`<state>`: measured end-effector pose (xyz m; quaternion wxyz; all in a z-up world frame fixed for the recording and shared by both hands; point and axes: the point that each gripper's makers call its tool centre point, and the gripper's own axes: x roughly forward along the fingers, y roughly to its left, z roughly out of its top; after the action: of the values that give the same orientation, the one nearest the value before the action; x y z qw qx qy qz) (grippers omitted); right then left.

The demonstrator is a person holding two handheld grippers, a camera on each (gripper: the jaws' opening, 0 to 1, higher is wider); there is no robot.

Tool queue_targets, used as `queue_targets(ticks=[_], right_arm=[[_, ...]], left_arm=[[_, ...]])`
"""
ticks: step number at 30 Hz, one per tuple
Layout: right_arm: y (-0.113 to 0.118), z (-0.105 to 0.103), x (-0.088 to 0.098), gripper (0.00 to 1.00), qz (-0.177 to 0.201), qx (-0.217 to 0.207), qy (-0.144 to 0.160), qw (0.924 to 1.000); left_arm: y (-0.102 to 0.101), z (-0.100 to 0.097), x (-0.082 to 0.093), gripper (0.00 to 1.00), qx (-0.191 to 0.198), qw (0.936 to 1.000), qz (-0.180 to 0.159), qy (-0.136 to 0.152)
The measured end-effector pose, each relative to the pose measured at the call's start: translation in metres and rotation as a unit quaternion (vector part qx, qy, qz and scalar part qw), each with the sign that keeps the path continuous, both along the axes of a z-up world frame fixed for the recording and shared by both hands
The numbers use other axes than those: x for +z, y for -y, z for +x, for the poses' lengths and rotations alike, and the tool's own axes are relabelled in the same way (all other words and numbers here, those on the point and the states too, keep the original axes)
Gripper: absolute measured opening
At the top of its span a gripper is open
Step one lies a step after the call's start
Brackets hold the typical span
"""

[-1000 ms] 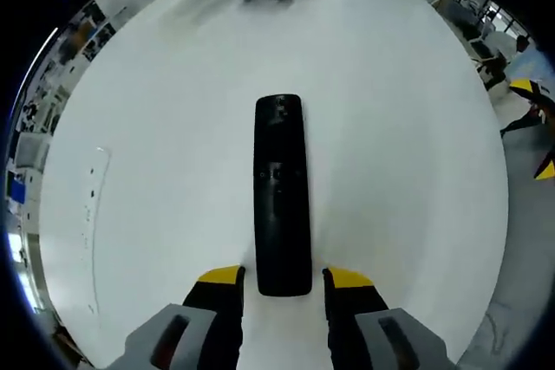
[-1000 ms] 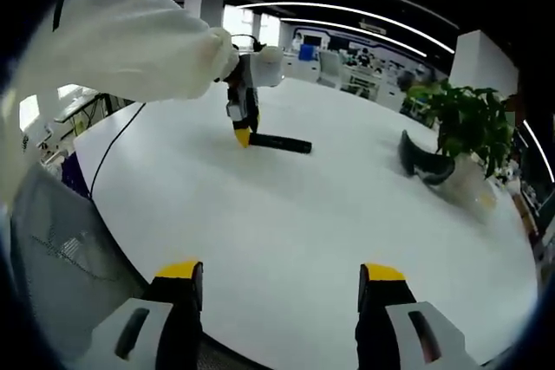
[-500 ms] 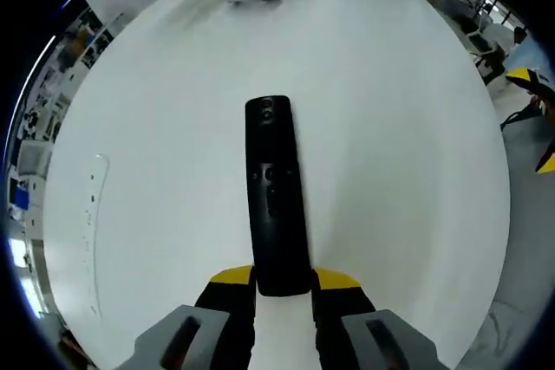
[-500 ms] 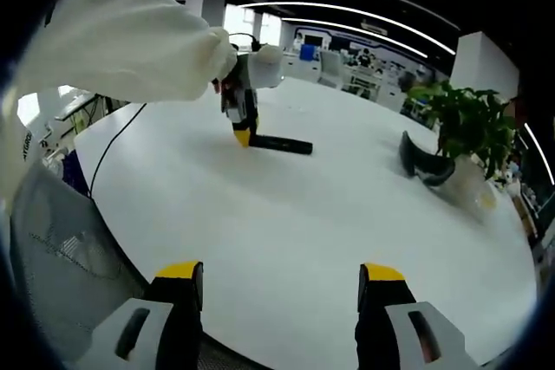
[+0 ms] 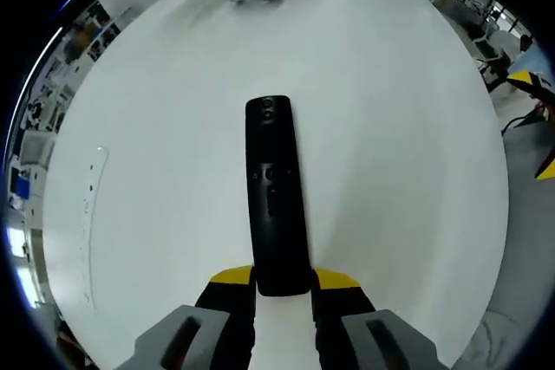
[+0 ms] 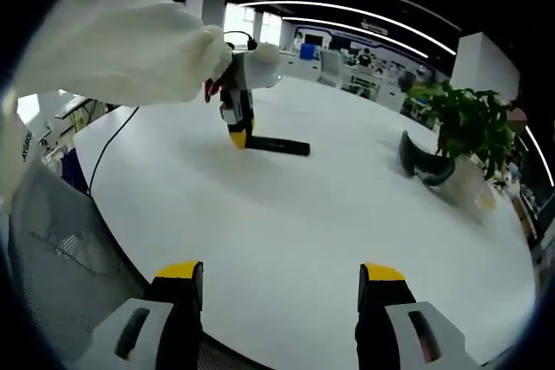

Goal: Press the specified remote control buttons in sequence, fully releasing each button before pressing the next.

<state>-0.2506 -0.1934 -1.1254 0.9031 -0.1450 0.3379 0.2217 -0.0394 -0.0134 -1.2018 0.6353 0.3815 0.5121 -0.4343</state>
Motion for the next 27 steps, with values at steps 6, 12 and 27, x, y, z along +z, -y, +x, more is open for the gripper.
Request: queue_targets(ticks=[6, 12, 27], right_arm=[[0.001, 0.001, 0.001, 0.72, 0.003, -0.004, 0.004, 1.0], [0.001, 0.0, 0.0, 0.72, 0.005, -0.004, 0.002, 1.0], [-0.003, -0.002, 0.002, 0.73, 0.003, 0.004, 0.009, 0.9999]], left_arm=[[0.001, -0.008, -0.001, 0.24, -0.002, 0.9999, 0.009, -0.004], [0.002, -0.022, -0.002, 0.23, -0.011, 0.9994, 0.03, -0.009], [-0.001, -0.058, -0.003, 0.23, -0.013, 0.9985, 0.05, -0.017]])
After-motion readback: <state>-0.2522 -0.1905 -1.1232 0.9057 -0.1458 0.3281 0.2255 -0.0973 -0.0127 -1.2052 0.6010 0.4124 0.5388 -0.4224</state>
